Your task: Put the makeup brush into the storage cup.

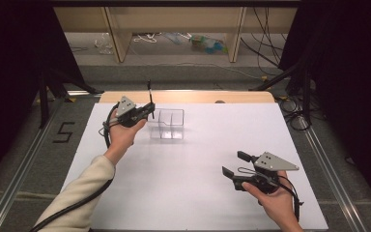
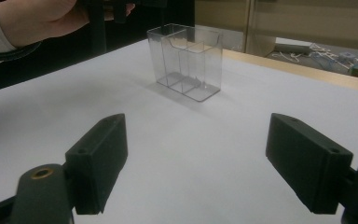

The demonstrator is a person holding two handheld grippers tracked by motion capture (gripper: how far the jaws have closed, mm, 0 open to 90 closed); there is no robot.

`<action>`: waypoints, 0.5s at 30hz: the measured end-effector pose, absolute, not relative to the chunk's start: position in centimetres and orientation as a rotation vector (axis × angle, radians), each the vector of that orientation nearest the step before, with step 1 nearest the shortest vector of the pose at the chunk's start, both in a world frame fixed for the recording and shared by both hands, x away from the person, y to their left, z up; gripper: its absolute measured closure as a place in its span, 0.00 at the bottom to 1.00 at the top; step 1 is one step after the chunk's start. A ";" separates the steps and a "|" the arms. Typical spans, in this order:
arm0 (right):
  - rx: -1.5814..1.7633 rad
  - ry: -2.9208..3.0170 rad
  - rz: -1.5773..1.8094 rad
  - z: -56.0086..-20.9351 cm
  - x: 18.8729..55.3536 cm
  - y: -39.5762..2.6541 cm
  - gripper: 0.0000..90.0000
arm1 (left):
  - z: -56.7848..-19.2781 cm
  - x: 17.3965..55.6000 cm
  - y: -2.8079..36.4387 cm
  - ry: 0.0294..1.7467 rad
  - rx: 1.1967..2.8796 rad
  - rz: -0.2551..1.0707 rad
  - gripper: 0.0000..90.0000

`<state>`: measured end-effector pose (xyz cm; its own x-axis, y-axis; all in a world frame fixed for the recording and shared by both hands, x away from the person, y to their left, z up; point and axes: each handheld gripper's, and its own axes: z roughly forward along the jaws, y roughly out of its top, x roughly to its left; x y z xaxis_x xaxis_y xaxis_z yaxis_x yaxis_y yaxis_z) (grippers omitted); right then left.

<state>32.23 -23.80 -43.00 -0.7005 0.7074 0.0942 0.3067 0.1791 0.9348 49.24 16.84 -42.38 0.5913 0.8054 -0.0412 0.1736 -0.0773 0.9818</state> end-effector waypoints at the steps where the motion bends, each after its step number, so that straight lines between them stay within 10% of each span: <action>1: 0.960 2.102 1.531 -43.0 32.2 -23.8 0.24 | -42.4 49.3 16.8 0.842 1.594 0.641 0.95; 15: 0.950 2.101 1.527 -43.1 32.3 -23.8 0.24 | -42.8 49.4 16.9 0.847 1.596 0.636 0.95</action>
